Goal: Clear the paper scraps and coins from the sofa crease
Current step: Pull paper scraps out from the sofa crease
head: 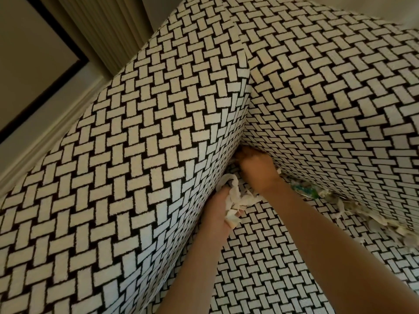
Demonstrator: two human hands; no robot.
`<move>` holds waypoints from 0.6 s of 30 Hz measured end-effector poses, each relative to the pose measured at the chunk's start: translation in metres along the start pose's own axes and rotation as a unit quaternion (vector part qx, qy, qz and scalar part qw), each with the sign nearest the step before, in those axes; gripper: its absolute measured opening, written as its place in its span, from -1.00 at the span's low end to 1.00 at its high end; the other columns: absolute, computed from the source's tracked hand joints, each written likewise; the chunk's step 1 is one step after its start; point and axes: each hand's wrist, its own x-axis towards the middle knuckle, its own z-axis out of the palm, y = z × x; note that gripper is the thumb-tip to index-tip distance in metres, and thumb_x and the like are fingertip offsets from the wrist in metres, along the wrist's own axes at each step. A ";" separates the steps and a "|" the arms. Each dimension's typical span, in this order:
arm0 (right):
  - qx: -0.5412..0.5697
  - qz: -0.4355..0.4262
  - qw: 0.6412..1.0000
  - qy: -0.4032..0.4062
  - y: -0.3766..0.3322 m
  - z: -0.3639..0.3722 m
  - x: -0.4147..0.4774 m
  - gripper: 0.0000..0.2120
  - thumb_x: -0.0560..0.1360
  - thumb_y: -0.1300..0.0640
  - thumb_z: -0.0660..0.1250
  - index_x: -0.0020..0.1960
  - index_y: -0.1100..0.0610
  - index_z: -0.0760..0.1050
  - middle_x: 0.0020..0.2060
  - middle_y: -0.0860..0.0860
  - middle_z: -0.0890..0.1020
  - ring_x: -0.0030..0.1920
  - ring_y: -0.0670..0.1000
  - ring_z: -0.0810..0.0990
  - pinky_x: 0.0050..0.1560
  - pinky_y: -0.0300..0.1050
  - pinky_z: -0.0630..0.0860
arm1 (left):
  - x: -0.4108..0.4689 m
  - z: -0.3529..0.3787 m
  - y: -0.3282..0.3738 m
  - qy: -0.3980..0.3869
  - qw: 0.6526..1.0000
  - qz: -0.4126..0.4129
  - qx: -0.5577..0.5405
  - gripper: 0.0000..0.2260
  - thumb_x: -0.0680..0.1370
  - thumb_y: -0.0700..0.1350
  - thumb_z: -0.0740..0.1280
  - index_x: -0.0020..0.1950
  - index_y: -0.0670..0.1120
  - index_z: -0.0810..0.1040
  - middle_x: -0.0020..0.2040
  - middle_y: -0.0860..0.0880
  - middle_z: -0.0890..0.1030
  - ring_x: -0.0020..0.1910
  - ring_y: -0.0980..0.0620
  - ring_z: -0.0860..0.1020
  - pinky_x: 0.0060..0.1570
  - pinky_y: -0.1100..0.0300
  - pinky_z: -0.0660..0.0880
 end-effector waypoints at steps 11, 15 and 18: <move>0.536 0.367 0.746 0.145 -0.011 -0.008 -0.038 -0.80 0.49 0.20 0.33 -0.30 0.19 0.52 -0.42 0.02 0.49 -0.36 -0.01 0.42 -0.25 -0.22 0.39 | 0.003 0.007 -0.003 0.050 0.998 -0.020 -0.042 -0.83 0.56 -0.08 0.25 -0.22 -0.07 0.43 -0.31 -0.04 0.45 -0.46 0.11 0.49 -0.56 0.35 0.40; 0.705 0.472 0.524 0.070 -0.013 -0.020 -0.057 -0.87 0.53 0.21 0.27 -0.19 0.17 0.49 -0.33 0.03 0.49 -0.36 -0.05 0.41 -0.44 -0.25 0.42 | -0.004 0.011 -0.006 0.021 1.000 0.008 -0.016 -0.85 0.57 -0.08 0.23 -0.18 -0.05 0.48 -0.28 -0.03 0.50 -0.32 0.07 0.48 -0.35 0.25 0.41; 0.728 0.453 0.514 0.031 -0.011 -0.022 -0.071 -0.88 0.55 0.20 0.25 -0.14 0.20 0.49 -0.31 0.06 0.49 -0.36 -0.05 0.42 -0.50 -0.32 0.42 | -0.007 0.012 -0.012 0.026 1.000 0.011 -0.001 -0.85 0.56 -0.05 0.25 -0.19 -0.05 0.50 -0.28 -0.02 0.53 -0.33 0.07 0.49 -0.33 0.25 0.39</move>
